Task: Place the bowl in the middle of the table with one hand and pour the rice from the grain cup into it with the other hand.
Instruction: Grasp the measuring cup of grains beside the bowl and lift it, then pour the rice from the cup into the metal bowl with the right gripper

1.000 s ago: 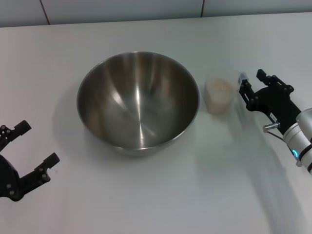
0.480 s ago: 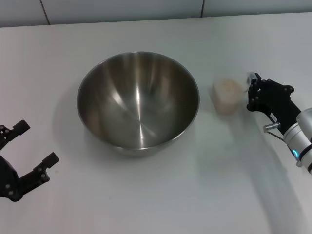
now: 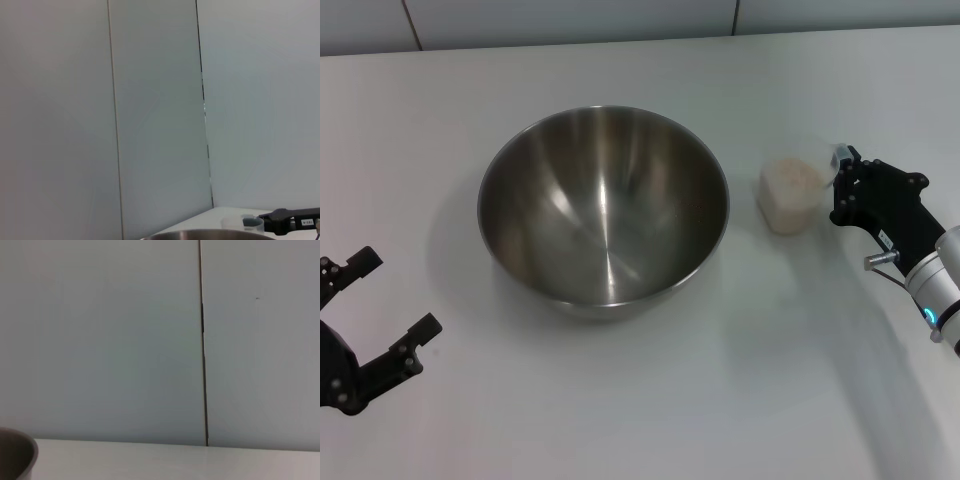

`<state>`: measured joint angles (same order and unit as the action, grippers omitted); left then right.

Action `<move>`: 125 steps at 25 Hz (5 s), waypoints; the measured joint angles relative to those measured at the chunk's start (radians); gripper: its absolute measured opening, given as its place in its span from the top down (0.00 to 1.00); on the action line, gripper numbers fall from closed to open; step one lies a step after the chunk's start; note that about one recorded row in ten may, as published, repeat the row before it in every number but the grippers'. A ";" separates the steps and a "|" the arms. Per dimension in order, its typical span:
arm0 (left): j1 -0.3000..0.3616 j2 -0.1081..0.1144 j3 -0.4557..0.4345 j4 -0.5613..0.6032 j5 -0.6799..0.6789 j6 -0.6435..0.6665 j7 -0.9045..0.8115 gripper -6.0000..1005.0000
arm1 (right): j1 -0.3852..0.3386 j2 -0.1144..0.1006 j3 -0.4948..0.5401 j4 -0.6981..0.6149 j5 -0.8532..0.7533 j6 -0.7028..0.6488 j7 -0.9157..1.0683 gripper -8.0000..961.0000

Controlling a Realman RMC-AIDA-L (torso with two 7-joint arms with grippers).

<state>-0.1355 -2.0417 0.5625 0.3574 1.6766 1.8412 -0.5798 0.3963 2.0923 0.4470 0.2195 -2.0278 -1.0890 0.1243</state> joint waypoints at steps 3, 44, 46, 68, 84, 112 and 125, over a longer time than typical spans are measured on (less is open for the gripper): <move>0.001 0.000 -0.001 0.000 0.000 0.002 0.000 0.13 | -0.001 0.000 0.000 0.002 0.000 -0.008 0.000 0.98; 0.024 -0.003 0.012 -0.006 0.008 0.001 0.012 0.13 | 0.239 -0.021 0.015 -0.128 -0.276 -0.262 0.244 0.98; 0.024 -0.004 0.013 -0.006 0.008 0.002 0.012 0.13 | 0.259 -0.022 0.013 -0.139 -0.339 -0.262 0.269 0.98; 0.030 -0.011 0.011 -0.006 0.009 0.006 0.014 0.13 | 0.316 -0.026 0.015 -0.178 -0.524 -0.271 -0.038 0.98; 0.034 -0.017 0.004 -0.008 0.004 0.005 0.014 0.13 | 0.284 -0.010 0.029 -0.054 -0.521 -0.239 -1.021 0.98; 0.021 -0.017 0.014 -0.001 0.035 -0.039 0.005 0.13 | 0.262 -0.005 0.018 0.032 -0.529 -0.215 -1.841 0.98; 0.019 -0.017 0.014 0.001 0.037 -0.039 0.003 0.13 | 0.261 -0.005 0.014 0.034 -0.530 -0.221 -2.008 0.98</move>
<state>-0.1166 -2.0586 0.5768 0.3584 1.7134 1.8023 -0.5766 0.6578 2.0878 0.4614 0.2531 -2.5580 -1.3102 -1.8833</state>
